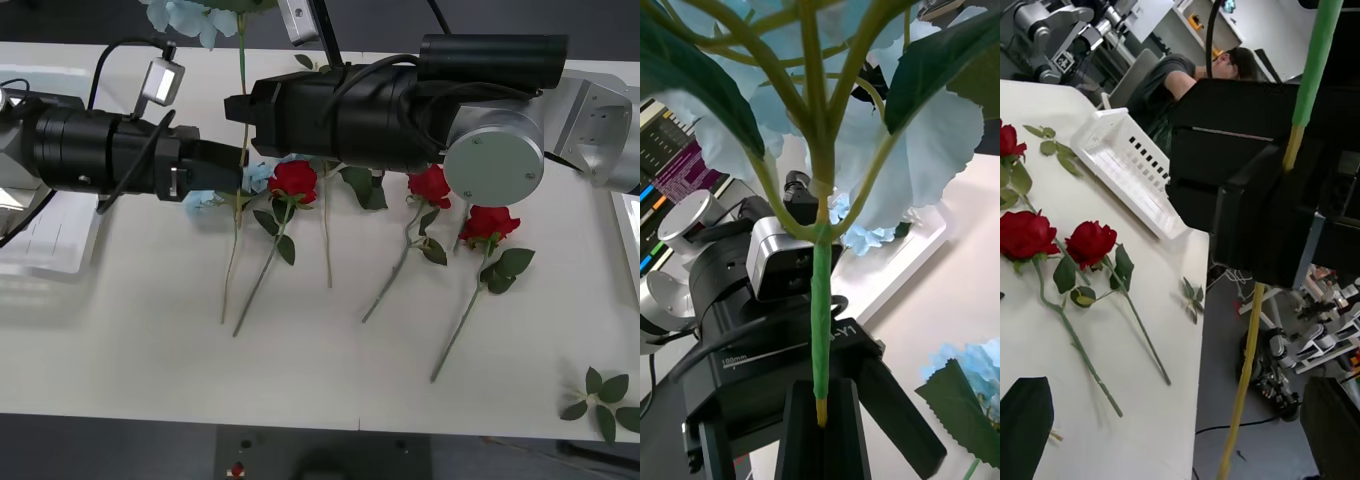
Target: Put the red flowers into the right box and the blue flowers into the left box
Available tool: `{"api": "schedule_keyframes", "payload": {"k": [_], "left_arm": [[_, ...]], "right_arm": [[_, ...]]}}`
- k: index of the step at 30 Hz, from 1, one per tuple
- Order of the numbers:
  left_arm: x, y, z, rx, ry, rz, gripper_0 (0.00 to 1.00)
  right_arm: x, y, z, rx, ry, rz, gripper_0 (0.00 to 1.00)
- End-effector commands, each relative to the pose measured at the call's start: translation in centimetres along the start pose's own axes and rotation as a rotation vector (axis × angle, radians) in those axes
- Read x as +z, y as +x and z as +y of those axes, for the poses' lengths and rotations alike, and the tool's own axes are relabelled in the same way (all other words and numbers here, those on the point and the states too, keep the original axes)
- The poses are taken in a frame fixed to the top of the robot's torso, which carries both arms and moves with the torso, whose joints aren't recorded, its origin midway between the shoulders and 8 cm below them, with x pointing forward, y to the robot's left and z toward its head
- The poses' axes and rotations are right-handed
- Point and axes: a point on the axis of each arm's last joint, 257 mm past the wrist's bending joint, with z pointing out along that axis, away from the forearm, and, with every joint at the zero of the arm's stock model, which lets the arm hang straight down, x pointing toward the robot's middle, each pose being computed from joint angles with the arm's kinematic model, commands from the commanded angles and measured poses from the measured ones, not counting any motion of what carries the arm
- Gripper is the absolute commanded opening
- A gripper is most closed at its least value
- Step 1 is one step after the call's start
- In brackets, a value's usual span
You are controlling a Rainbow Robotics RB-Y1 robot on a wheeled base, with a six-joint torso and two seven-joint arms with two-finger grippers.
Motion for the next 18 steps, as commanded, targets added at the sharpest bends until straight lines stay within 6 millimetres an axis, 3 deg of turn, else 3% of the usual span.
{"api": "schedule_keyframes", "payload": {"k": [1, 8, 9, 11, 18], "left_arm": [[1.88, -1.13, -1.72, 0.078, 0.048, 0.006, 0.96], [2.29, -1.19, -2.08, 0.075, 0.065, -0.002, 0.95], [2.29, -1.21, -2.05, 0.075, 0.063, -0.003, 0.79], [2.31, -1.26, -2.12, 0.079, 0.065, -0.004, 0.0], [2.26, -1.62, -2.24, 0.085, 0.069, -0.018, 0.0]], "right_arm": [[0.26, -2.15, 1.21, -0.033, -0.02, -0.03, 0.0], [0.26, -2.15, 1.21, -0.033, -0.02, -0.03, 0.0], [0.26, -2.15, 1.21, -0.033, -0.02, -0.03, 0.0], [0.26, -2.15, 1.21, -0.033, -0.02, -0.03, 0.0], [0.26, -2.15, 1.21, -0.033, -0.02, -0.03, 0.0]]}}
